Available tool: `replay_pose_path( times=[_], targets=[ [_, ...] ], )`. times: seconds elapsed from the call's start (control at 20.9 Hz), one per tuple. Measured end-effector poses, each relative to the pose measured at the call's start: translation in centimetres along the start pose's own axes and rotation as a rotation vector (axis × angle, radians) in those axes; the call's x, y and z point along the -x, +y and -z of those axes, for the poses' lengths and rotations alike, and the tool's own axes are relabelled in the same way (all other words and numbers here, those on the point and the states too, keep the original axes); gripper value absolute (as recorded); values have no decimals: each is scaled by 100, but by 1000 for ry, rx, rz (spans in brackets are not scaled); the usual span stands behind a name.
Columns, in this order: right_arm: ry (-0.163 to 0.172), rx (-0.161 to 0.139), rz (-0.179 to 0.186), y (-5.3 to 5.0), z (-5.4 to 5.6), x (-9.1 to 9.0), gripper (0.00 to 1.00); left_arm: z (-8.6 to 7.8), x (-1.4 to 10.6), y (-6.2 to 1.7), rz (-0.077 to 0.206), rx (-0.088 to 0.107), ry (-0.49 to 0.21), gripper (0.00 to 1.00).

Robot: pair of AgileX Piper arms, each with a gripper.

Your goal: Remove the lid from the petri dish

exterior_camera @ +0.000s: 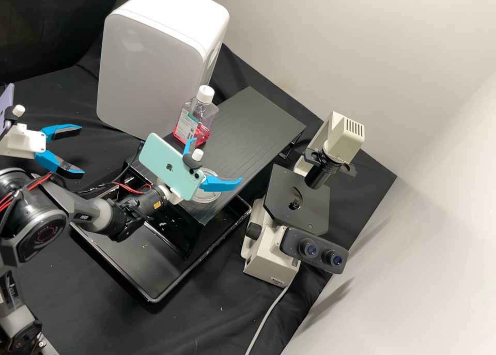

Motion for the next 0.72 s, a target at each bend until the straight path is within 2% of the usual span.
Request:
replay_pose_path(
  times=[0.48,0.62,0.72],
  targets=[
    [0,0,0,0,0,0,100,0,0,0,0,0,0,100],
    [1,0,-4,-22,-19,74,100,0,0,0,0,0,0,100],
    [11,26,-15,-26,0,169,100,0,0,0,0,0,0,100]
  ],
)
